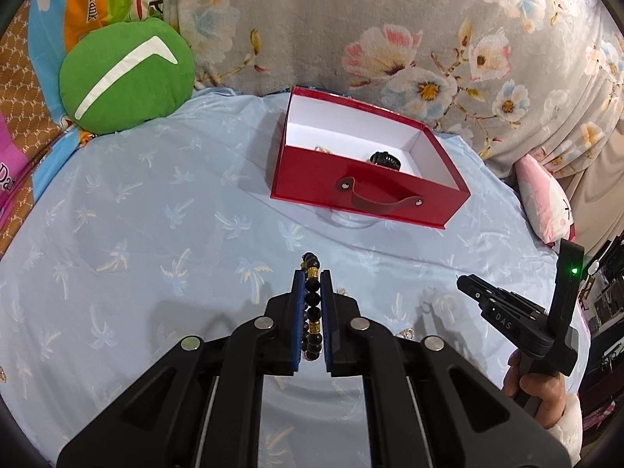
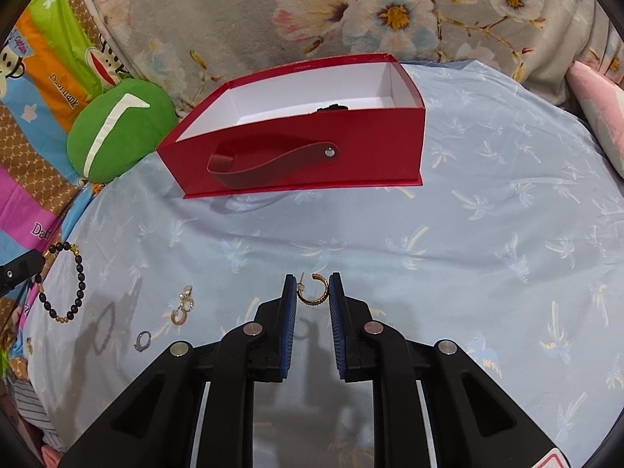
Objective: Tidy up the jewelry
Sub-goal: 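Grasp the gold hoop earring with the right gripper while the left gripper holds the bead bracelet, then carry the bead bracelet and hoop earring into the red box and open both grippers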
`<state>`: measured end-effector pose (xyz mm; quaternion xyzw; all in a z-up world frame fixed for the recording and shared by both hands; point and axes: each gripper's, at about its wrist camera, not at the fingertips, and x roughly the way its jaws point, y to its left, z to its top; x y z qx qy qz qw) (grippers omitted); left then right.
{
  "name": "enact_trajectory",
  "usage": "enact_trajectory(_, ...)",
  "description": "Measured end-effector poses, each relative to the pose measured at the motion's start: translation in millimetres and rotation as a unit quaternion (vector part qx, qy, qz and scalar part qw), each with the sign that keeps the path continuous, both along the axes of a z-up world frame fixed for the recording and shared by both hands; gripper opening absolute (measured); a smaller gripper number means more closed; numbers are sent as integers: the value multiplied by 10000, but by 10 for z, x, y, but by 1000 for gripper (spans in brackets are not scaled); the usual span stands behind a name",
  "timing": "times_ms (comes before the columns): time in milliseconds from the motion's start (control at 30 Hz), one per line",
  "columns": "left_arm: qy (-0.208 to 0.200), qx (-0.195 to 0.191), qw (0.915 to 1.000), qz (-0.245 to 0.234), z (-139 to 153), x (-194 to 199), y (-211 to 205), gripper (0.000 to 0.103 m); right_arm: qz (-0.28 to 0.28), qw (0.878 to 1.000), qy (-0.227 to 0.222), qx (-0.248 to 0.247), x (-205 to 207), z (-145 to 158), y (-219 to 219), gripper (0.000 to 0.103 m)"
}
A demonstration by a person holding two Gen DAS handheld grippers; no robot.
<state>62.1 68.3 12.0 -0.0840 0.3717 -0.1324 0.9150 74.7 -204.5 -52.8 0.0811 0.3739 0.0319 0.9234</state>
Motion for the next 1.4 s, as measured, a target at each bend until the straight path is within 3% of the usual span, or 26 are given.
enact_trajectory(333, -331, -28, 9994, -28, 261, 24, -15, 7, 83, 9994, -345, 56, -104, 315, -10, 15)
enact_trajectory(800, -1090, 8, 9940, -113, 802, 194, -164, 7, 149, 9963, -849, 8, -51, 793, -76, 15)
enact_trajectory(1400, -1742, 188, 9843, -193, 1322, 922, -551, 7, 292, 9857, -1635, -273, 569, 1490, -133, 15)
